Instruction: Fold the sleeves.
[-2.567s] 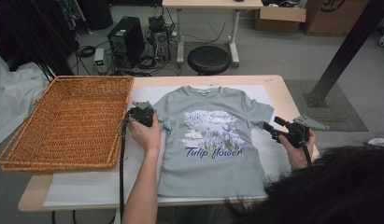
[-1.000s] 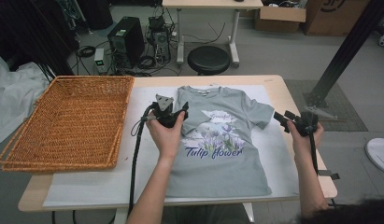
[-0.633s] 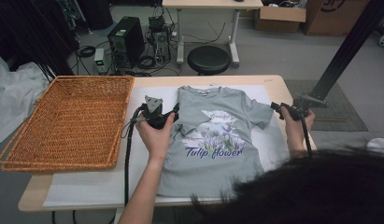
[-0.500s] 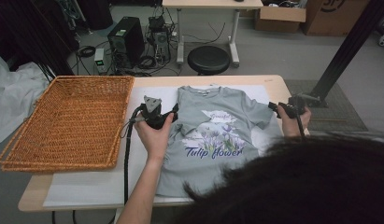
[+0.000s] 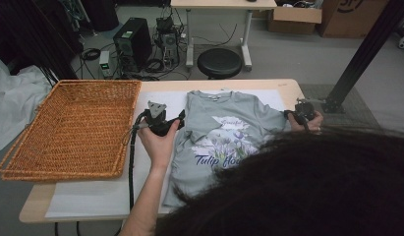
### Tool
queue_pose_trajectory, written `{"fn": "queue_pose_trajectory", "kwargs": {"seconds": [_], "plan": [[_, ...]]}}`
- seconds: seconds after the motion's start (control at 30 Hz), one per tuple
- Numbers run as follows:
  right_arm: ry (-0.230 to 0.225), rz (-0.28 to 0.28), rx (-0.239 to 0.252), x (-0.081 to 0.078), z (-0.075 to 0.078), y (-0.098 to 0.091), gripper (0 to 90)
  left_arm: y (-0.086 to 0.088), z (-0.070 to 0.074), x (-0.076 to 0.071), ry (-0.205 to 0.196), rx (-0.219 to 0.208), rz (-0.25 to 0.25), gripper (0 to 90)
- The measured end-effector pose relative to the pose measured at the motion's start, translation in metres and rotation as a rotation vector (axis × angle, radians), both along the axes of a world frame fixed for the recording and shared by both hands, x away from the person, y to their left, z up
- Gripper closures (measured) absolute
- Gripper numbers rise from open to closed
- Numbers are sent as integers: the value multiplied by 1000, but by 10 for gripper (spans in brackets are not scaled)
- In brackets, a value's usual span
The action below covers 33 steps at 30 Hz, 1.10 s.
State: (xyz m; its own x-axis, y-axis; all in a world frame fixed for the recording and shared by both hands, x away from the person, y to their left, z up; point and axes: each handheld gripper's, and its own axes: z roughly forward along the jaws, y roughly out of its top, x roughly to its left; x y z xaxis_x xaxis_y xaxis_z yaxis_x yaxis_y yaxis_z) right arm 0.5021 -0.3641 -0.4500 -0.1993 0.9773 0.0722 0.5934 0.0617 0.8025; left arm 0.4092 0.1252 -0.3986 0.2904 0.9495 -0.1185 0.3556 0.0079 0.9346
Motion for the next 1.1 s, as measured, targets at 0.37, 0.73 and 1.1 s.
{"fn": "queue_pose_trajectory", "kwargs": {"seconds": [0.37, 0.73, 1.1], "plan": [[-144, 107, 23, -16, 46, 37, 889, 9, -8, 3, 34, 11, 13, 168], [-241, 303, 31, -42, 78, 121, 889, 12, -7, -3, 39, -10, -8, 164], [-190, 531, 119, -48, 62, 183, 621, 15, -9, -8, 48, -22, -12, 165]]}}
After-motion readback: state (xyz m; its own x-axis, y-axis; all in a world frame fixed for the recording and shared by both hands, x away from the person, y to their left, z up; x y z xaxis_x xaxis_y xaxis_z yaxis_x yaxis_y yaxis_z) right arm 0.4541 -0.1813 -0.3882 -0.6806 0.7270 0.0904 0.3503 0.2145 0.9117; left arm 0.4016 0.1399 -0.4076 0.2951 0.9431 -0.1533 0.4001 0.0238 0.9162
